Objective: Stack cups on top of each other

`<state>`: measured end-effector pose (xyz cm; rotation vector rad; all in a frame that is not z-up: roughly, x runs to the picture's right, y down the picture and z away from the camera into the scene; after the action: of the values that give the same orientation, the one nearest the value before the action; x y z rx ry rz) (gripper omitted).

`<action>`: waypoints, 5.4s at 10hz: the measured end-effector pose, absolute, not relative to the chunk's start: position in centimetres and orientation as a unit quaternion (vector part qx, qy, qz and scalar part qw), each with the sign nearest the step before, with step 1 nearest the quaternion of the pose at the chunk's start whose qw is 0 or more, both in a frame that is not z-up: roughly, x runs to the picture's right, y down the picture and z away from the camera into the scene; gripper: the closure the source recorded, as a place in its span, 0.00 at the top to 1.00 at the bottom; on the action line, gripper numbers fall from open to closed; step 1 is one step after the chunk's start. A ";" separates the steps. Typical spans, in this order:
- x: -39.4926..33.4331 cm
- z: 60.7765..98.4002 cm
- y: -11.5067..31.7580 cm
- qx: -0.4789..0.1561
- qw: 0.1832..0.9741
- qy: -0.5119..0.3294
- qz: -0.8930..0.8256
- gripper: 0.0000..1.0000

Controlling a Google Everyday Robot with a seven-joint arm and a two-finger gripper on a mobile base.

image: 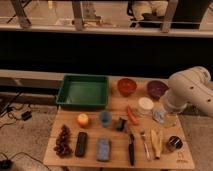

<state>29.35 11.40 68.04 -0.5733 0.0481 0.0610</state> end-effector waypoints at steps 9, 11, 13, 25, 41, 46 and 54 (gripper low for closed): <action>29.3 68.0 11.4 -0.283 0.958 0.024 0.030 0.80; 29.4 68.0 11.4 -0.283 0.958 0.024 0.030 0.80; 29.4 68.0 11.4 -0.283 0.958 0.024 0.030 0.80; 29.4 68.0 11.4 -0.283 0.958 0.024 0.030 0.80; 31.5 63.4 16.6 -0.255 0.964 0.040 0.057 0.80; 31.4 61.3 20.0 -0.275 0.959 0.038 0.057 0.80; 31.3 61.4 23.3 -0.345 0.936 0.047 0.062 0.80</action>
<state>31.31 23.25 61.39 -0.7045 0.0951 0.1270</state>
